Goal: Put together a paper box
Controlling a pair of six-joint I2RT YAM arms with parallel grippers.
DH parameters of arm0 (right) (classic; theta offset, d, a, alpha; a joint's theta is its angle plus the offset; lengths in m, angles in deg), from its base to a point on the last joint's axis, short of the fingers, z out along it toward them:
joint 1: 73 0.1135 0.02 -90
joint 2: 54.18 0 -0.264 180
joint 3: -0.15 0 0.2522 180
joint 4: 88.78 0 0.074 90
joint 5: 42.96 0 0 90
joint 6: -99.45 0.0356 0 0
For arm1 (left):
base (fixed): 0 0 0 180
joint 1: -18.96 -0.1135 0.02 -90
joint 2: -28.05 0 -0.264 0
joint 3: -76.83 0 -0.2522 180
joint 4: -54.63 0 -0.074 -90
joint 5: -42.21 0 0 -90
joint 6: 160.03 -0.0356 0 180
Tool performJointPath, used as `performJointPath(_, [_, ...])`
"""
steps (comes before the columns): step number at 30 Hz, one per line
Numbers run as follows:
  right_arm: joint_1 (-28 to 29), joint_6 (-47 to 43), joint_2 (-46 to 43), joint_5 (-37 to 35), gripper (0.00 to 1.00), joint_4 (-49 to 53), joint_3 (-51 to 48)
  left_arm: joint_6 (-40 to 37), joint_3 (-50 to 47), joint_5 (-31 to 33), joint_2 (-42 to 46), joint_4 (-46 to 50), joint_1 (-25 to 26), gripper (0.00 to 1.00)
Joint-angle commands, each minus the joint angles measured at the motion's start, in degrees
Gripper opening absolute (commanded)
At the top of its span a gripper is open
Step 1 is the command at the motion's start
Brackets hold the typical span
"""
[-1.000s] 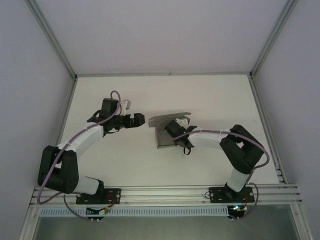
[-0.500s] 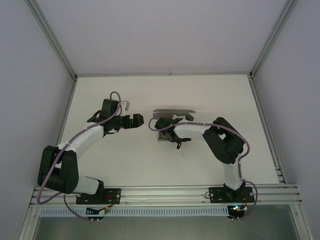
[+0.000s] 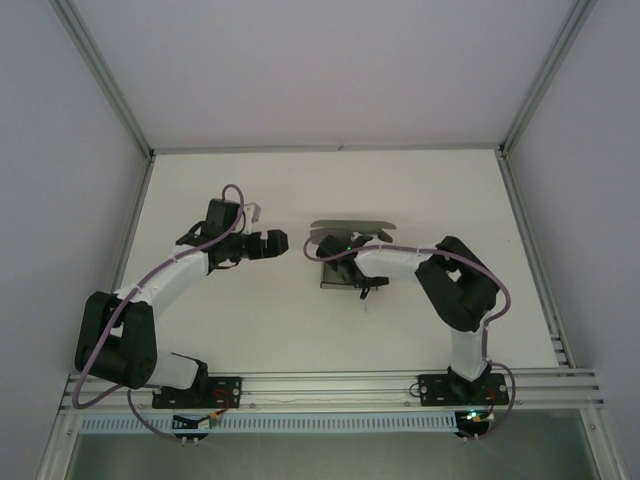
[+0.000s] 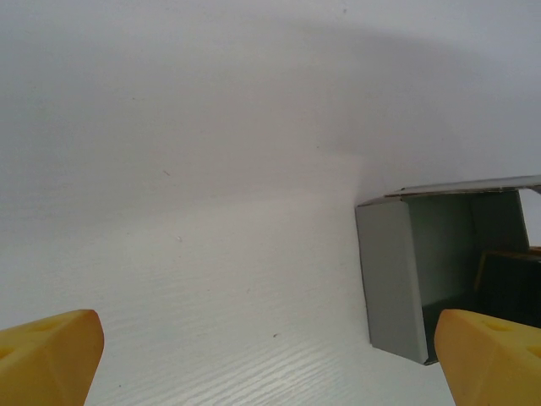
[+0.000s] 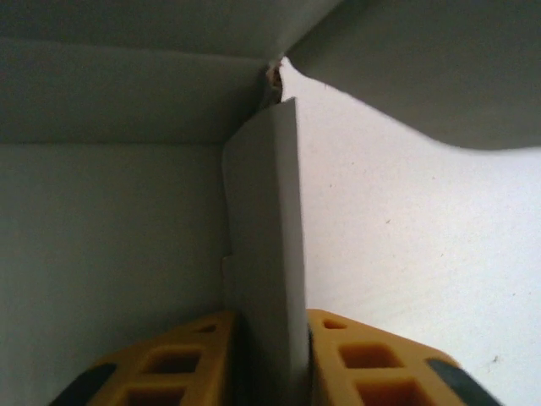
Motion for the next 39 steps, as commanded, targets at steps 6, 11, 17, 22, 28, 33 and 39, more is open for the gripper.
performJointPath(6, [-0.1,0.2,-10.6,3.2,0.50,-1.5,-1.9,-2.3,3.9,-2.3,1.5,0.0,0.7,1.00])
performJointPath(11, [-0.1,-0.6,-15.0,1.8,0.60,-3.6,-5.1,-3.5,5.1,-3.9,1.4,0.2,0.9,1.00])
performJointPath(17, [-5.6,-17.4,-21.3,12.2,0.63,-21.5,-14.9,-4.7,5.4,-5.3,0.9,0.4,0.9,1.00])
performJointPath(22, [-9.6,-23.2,-21.0,22.0,0.61,-30.9,-18.9,-4.3,5.0,-6.6,0.5,-0.5,1.0,1.00])
performJointPath(28, [-10.8,-23.6,-16.1,20.8,0.54,-35.4,-19.8,-4.2,5.3,-6.3,0.1,-0.1,1.0,1.00])
performJointPath(33, [-11.3,-23.4,-12.8,19.7,0.28,-37.6,-19.9,-4.0,5.6,-5.7,-0.2,0.3,1.0,1.00])
performJointPath(39, [-11.3,-22.7,-9.8,16.0,0.03,-35.6,-18.6,-3.4,5.5,-4.8,-0.1,0.4,1.1,1.00])
